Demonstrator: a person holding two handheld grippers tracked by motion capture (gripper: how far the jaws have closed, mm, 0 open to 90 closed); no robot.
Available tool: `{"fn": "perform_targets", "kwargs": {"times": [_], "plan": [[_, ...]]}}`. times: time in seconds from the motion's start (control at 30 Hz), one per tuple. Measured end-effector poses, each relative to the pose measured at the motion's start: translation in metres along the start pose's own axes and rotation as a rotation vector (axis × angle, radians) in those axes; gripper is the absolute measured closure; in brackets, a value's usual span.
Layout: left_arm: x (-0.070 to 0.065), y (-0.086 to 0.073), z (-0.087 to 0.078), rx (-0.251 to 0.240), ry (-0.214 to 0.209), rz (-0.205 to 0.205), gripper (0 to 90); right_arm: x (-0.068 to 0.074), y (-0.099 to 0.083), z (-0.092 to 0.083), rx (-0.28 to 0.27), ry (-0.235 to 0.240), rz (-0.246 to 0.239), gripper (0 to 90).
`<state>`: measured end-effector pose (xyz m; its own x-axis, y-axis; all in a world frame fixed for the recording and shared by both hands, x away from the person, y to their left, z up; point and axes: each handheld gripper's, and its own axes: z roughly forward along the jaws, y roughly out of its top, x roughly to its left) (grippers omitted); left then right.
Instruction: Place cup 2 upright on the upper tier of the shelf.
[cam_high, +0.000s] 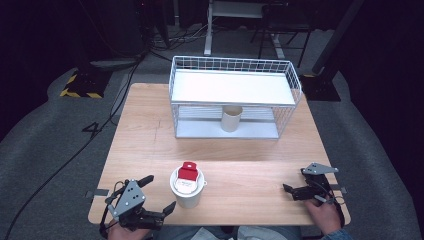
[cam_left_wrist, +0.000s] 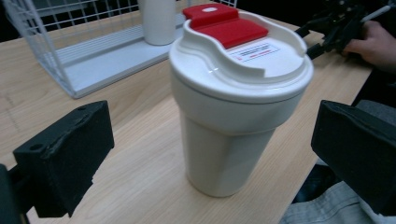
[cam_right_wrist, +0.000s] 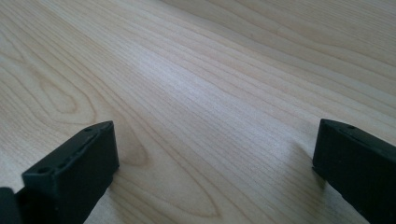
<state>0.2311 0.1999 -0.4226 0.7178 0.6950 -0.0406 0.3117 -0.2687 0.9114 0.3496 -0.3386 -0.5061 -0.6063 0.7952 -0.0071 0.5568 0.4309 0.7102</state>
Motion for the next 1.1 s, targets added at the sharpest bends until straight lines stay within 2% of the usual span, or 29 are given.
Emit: {"fn": "perform_targets", "kwargs": {"times": [0.03,0.13,0.33,0.5,0.53,0.73,0.9,1.1], "plan": [[0.000,0.000,0.000,0.000,0.000,0.000,0.0,0.000,0.000,0.000,0.000,0.000,0.000,0.4],[-0.008,0.001,0.007,-0.016,-0.049,0.010,0.0,0.000,0.000,0.000,0.000,0.000,-0.001,0.4],[-0.013,0.001,0.016,-0.022,-0.071,0.008,0.0,0.000,0.000,0.000,0.000,0.000,0.000,0.4],[-0.020,-0.001,0.028,-0.020,-0.045,0.004,0.0,0.000,0.000,0.000,0.000,0.000,0.000,0.4],[-0.022,-0.002,0.033,-0.022,-0.023,0.001,0.0,0.000,0.000,0.000,0.000,0.000,0.000,0.4],[-0.021,-0.006,0.042,-0.012,-0.008,-0.018,0.0,0.000,0.000,0.000,0.000,0.000,0.000,0.4],[-0.019,-0.009,0.048,0.001,-0.003,-0.013,0.0,0.000,0.000,0.000,0.000,0.000,0.000,0.4],[-0.015,-0.014,0.063,0.023,0.003,-0.007,0.0,0.000,0.000,0.000,0.000,0.000,0.000,0.4]]}}
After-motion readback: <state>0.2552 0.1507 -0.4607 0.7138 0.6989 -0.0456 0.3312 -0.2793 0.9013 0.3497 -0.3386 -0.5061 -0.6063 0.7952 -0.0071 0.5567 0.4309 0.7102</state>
